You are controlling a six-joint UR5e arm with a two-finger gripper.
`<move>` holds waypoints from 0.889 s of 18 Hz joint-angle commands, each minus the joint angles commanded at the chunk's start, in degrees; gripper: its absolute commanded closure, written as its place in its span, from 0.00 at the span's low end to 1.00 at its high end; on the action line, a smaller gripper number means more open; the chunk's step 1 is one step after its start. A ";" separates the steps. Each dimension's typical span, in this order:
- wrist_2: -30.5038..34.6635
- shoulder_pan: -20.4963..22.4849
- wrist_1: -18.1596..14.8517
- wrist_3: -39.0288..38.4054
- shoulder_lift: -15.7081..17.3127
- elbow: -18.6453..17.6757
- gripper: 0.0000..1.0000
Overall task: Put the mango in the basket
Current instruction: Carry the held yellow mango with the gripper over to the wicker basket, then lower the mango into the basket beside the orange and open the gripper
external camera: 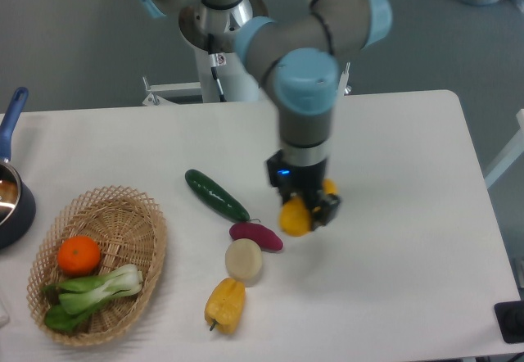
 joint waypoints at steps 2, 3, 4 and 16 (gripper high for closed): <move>0.00 -4.13 0.78 -3.25 0.00 -0.09 0.60; 0.00 -6.15 1.66 -4.57 0.00 -0.26 0.60; 0.00 -8.17 2.45 -5.81 -0.09 -0.52 0.60; -0.35 -20.23 5.09 -13.89 -6.85 -1.85 0.40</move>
